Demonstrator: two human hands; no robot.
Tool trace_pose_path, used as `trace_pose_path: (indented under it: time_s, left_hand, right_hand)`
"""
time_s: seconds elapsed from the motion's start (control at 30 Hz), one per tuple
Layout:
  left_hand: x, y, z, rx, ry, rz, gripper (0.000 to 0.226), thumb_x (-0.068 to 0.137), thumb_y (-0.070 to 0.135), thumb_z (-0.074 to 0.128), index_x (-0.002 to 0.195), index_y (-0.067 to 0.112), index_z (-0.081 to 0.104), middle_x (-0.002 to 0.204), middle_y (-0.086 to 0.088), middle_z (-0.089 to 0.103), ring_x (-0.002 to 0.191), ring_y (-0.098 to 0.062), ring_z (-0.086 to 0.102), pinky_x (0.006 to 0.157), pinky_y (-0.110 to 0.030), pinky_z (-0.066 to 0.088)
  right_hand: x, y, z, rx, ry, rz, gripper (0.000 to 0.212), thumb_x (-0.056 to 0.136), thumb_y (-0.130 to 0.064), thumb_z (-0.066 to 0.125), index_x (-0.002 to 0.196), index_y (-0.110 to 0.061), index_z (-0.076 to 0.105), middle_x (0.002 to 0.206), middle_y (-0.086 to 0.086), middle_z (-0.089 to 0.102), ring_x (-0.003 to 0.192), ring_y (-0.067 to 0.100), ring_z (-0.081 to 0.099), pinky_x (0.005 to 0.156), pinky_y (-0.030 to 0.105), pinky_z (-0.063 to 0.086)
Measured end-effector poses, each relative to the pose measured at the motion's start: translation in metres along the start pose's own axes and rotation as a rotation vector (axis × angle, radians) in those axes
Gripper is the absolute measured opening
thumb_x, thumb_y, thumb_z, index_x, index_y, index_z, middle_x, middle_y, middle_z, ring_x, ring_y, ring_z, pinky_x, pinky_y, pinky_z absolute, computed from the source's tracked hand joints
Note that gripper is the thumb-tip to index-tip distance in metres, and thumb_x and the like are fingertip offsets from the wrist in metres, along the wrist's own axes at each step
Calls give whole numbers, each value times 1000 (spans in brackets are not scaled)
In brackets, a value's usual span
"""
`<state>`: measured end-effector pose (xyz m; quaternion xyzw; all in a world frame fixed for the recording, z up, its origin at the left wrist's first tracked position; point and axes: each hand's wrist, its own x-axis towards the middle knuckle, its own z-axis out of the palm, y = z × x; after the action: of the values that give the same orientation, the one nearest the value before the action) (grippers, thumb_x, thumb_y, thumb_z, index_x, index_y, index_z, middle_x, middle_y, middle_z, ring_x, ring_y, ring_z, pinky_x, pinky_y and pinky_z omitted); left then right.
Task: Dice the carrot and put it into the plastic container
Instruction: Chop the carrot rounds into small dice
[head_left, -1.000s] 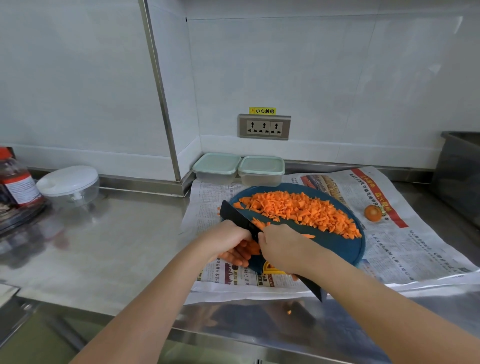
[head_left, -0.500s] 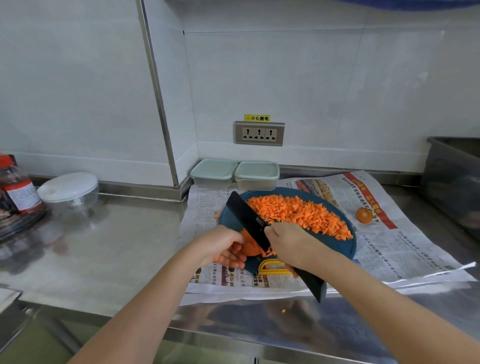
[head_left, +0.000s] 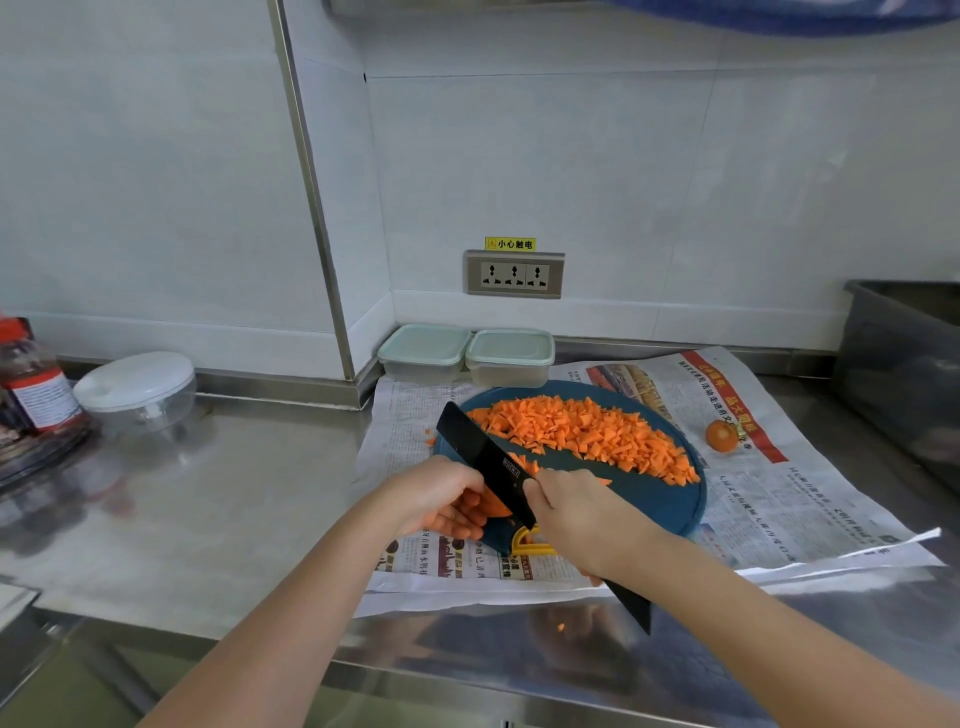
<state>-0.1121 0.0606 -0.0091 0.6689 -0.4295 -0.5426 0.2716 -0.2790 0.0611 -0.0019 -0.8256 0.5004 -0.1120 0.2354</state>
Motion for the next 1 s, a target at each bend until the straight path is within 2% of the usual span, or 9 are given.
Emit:
trace_pose_path:
  time_s: [0.17, 0.3, 0.43, 0.53, 0.67, 0.73, 0.8, 0.87, 1.0]
  left_hand:
    - [4, 2, 0, 27, 11, -13, 22, 92, 8, 51, 73, 6, 61, 48, 2, 63, 50, -13, 60, 47, -18, 47]
    - [8, 2, 0, 40, 23, -13, 24, 91, 5, 52, 68, 6, 59, 45, 1, 59, 49, -13, 55, 46, -18, 44]
    - [13, 1, -1, 56, 17, -4, 25, 89, 5, 55, 64, 6, 59, 48, 0, 56, 50, -14, 52, 48, -19, 42]
    - [15, 1, -1, 63, 19, -5, 23, 89, 5, 55, 66, 6, 59, 50, -1, 54, 50, -13, 50, 47, -18, 41]
    - [16, 0, 0, 62, 32, -13, 26, 89, 4, 52, 65, 7, 61, 44, 2, 55, 45, -11, 49, 46, -18, 40]
    - [19, -2, 1, 76, 49, -23, 22, 88, 4, 53, 69, 5, 63, 47, 1, 56, 42, -10, 49, 46, -19, 41]
    - [20, -2, 2, 86, 66, -31, 19, 86, 3, 53, 71, 4, 64, 46, 1, 57, 42, -10, 49, 45, -19, 41]
    - [22, -1, 2, 84, 73, -28, 19, 86, 3, 51, 72, 4, 64, 43, 3, 57, 41, -10, 49, 42, -18, 40]
    - [21, -4, 2, 73, 84, -10, 25, 86, 1, 50, 65, 4, 64, 53, -3, 55, 45, -13, 49, 44, -19, 40]
  right_hand:
    - [4, -2, -1, 28, -20, 37, 35, 104, -27, 23, 72, -22, 34, 67, -2, 43, 68, 23, 57, 51, 23, 37]
    - [8, -2, -10, 42, -78, 81, 35, 103, -31, 27, 81, -11, 45, 70, 6, 53, 44, 16, 54, 39, 24, 42]
    - [13, -7, -12, 65, -112, 88, 35, 104, -23, 27, 91, -2, 51, 73, 8, 50, 53, 19, 55, 45, 28, 43]
    - [15, -7, -11, 21, -133, 71, 37, 104, -25, 26, 87, -4, 51, 68, 7, 51, 45, 16, 53, 41, 25, 44]
    - [19, -7, -4, -77, -139, 35, 38, 104, -26, 22, 69, -22, 36, 71, 3, 49, 69, 24, 58, 56, 27, 42]
    - [16, -13, -4, -70, -151, 24, 34, 104, -20, 22, 89, -19, 53, 92, 10, 58, 103, 34, 59, 72, 33, 46]
    - [10, -22, -7, -109, -173, 37, 35, 105, -14, 22, 121, -7, 53, 121, 16, 55, 126, 31, 47, 90, 33, 41]
    - [8, -25, -9, -169, -193, 22, 34, 105, -13, 22, 117, -9, 54, 118, 17, 55, 127, 31, 46, 87, 31, 42]
    - [7, -30, -11, -246, -217, 9, 30, 104, -11, 28, 111, -8, 57, 138, 18, 48, 127, 28, 46, 97, 33, 35]
